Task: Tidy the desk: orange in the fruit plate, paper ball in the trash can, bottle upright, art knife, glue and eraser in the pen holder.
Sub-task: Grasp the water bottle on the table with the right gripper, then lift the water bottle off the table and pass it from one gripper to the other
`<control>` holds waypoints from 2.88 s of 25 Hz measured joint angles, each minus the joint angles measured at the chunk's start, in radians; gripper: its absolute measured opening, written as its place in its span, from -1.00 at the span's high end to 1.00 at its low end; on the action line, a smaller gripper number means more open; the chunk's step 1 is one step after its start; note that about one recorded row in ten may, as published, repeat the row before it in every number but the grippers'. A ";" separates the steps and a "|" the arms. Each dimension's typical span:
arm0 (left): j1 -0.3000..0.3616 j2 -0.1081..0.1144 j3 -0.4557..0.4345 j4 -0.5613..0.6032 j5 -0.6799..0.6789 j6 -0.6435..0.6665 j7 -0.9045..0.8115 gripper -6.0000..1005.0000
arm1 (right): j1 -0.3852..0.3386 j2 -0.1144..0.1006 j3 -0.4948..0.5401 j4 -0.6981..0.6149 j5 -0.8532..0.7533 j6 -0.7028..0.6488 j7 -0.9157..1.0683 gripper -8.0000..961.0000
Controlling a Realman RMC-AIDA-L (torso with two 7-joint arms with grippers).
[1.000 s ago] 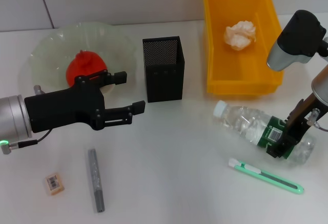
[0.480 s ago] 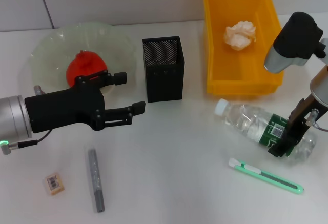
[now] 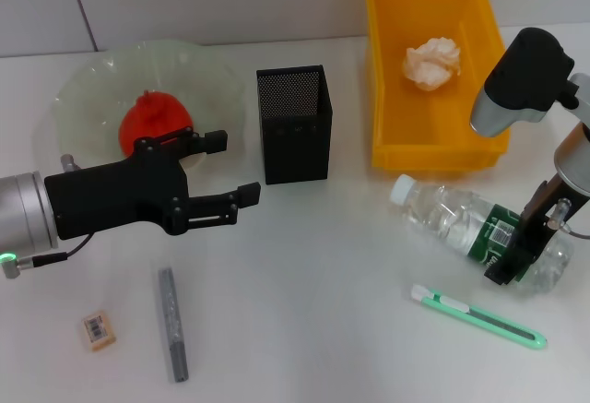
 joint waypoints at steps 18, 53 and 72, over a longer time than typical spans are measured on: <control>0.006 0.000 0.000 0.000 0.000 -0.001 0.000 -0.63 | -0.017 0.003 0.002 -0.113 0.040 -0.039 0.000 -0.61; 0.001 0.000 -0.008 0.000 -0.009 -0.001 0.000 -0.62 | -0.287 0.009 0.030 -0.504 0.333 -0.031 -0.070 -0.60; 0.001 -0.001 -0.016 0.000 -0.009 -0.002 -0.001 -0.62 | -0.472 0.012 0.218 -0.428 0.853 0.130 -0.454 -0.60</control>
